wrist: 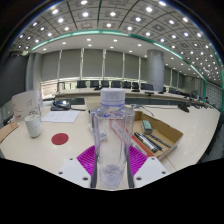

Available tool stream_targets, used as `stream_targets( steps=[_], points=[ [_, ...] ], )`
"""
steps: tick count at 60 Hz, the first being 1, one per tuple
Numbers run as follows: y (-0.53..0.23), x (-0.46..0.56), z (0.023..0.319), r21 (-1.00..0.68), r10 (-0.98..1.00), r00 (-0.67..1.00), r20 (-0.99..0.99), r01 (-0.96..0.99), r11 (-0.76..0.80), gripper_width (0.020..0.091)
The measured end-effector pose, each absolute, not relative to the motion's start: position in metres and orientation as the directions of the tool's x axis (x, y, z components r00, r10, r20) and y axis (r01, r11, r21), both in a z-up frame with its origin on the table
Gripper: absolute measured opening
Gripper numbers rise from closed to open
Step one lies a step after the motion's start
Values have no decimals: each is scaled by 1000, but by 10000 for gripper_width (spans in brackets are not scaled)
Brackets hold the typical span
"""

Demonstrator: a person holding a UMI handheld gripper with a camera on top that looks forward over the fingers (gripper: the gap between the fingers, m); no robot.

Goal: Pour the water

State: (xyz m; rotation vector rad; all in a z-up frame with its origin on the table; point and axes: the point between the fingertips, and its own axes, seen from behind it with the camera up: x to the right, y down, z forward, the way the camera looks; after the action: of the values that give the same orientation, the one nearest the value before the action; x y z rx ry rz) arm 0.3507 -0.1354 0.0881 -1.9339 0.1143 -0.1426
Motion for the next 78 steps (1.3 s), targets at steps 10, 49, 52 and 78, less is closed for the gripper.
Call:
stream_targets(
  steps=[10, 49, 52, 78],
  points=[
    [-130, 352, 92, -920, -161, 983, 84, 15, -392, 377],
    [12, 199, 253, -450, -81, 455, 887, 812, -373, 374],
    [23, 178, 252, -347, -52, 353, 934, 867, -357, 374],
    [86, 78, 197, 412, 80, -404, 911, 895, -172, 374]
  ],
)
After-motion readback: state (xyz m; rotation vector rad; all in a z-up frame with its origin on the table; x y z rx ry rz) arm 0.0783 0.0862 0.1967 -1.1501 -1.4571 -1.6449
